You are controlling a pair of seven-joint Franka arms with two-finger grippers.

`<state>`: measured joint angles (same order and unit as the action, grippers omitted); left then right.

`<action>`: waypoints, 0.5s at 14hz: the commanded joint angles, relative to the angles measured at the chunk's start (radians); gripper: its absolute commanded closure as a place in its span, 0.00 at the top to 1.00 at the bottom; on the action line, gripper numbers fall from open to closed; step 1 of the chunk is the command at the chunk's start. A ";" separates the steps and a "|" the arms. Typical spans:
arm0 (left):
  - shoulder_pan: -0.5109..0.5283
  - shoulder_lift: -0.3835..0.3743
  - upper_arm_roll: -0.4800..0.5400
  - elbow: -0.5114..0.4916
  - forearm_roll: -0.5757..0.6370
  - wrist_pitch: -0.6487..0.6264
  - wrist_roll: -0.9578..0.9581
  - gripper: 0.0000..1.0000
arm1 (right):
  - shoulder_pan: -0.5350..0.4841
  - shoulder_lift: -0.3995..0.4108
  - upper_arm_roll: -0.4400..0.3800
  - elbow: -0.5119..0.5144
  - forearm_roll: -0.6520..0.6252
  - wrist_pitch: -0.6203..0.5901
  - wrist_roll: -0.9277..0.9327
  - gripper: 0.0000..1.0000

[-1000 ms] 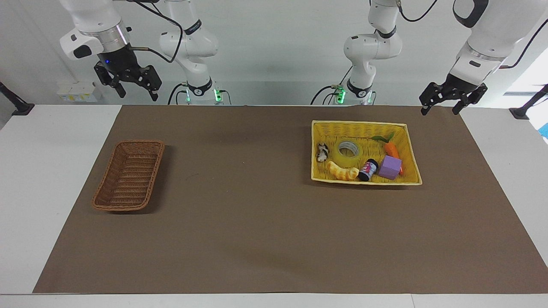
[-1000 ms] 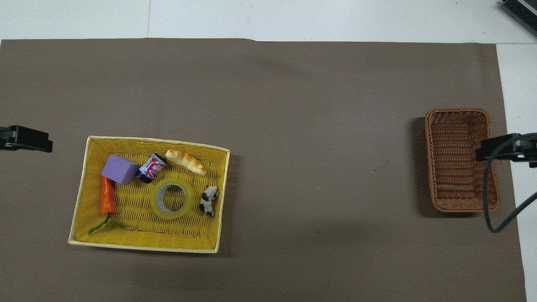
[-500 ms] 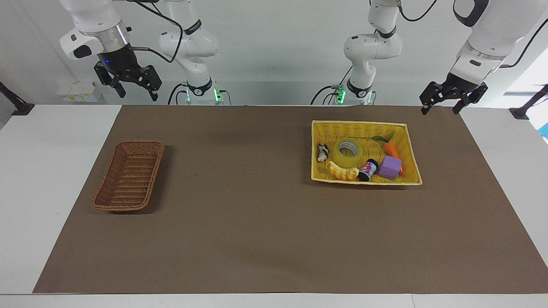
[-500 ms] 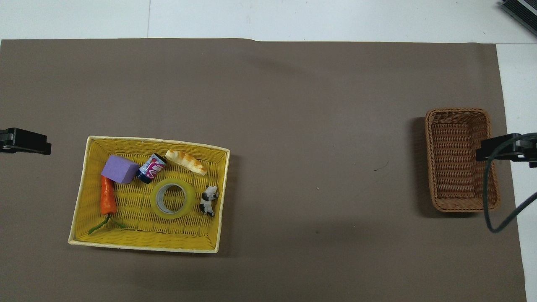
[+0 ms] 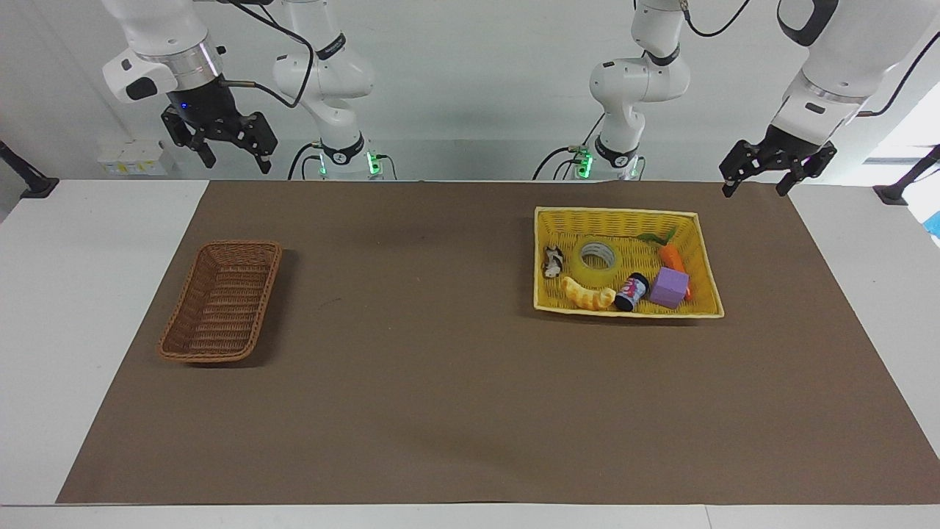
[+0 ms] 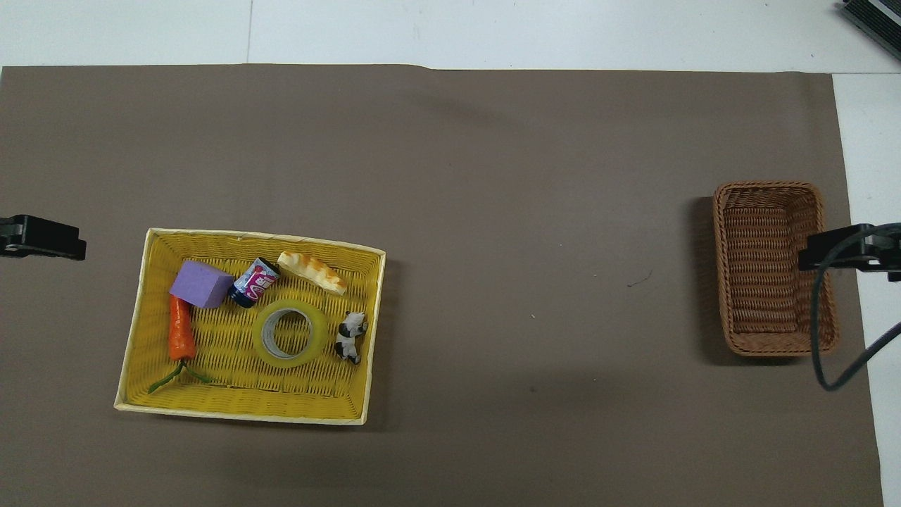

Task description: Move tape to another basket

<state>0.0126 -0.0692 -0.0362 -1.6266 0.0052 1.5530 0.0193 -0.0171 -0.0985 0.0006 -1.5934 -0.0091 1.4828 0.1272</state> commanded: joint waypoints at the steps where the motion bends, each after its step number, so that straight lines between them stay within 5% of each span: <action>1: 0.007 -0.015 -0.008 -0.006 0.010 -0.019 0.005 1.00 | -0.009 -0.010 0.001 -0.007 0.015 0.013 -0.020 1.00; 7: 0.006 -0.015 -0.008 -0.009 0.010 -0.011 0.008 1.00 | -0.009 -0.010 0.001 -0.007 0.015 0.013 -0.020 1.00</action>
<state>0.0126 -0.0692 -0.0372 -1.6266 0.0052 1.5523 0.0193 -0.0171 -0.0985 0.0006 -1.5934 -0.0091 1.4828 0.1272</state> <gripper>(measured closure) 0.000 0.000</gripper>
